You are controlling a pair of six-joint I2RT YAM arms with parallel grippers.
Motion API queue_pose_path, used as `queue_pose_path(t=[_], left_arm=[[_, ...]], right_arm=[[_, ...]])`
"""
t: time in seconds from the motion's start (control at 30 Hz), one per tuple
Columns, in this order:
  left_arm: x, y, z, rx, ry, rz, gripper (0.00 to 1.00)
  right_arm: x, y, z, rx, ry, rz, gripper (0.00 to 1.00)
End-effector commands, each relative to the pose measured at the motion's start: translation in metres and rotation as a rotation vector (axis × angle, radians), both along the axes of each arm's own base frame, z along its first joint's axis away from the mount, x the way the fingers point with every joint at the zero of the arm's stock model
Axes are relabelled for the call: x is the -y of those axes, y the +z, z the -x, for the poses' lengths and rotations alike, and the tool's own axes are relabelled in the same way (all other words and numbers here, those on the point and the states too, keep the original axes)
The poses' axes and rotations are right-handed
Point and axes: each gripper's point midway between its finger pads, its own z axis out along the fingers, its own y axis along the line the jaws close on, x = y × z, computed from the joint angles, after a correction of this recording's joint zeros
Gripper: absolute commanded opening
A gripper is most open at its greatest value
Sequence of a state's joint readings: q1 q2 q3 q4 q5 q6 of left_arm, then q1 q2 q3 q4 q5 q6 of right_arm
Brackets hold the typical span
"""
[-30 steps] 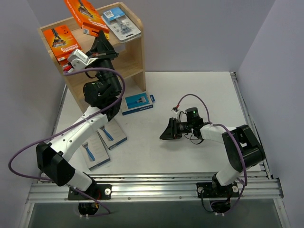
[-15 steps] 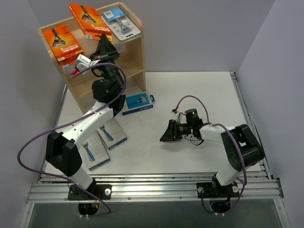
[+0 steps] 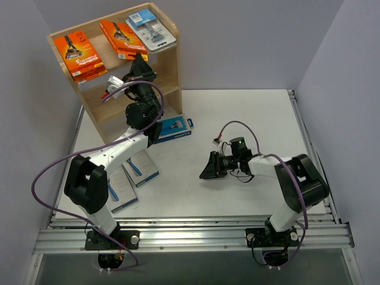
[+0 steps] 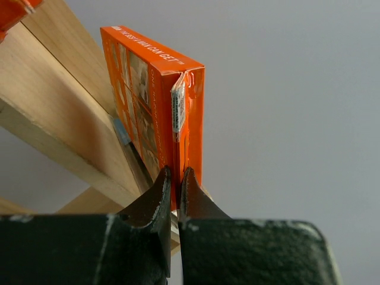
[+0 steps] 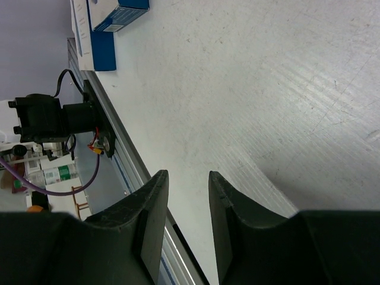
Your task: Place and organize the shaving razors onto the shelf
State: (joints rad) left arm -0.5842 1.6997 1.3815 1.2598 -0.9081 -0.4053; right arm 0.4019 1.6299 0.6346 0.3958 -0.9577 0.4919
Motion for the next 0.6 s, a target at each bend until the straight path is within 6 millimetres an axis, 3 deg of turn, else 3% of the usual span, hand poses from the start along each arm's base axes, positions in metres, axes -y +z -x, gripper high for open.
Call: queue_pose_path(t=[0.0, 0.33, 0.57], left_arm=[[-0.020, 0.021, 0.018, 0.137, 0.010, 0.089, 0.02], [-0.027, 0.006, 0.010, 0.140, 0.005, 0.139, 0.03], [-0.027, 0.001, 0.006, 0.131, 0.013, 0.138, 0.32]], right_arm=[[-0.001, -0.003, 0.006, -0.005, 0.019, 0.006, 0.30], [-0.001, -0.007, 0.006, -0.014, 0.020, 0.009, 0.30], [0.001, -0.004, 0.005, -0.003, 0.008, 0.015, 0.34]])
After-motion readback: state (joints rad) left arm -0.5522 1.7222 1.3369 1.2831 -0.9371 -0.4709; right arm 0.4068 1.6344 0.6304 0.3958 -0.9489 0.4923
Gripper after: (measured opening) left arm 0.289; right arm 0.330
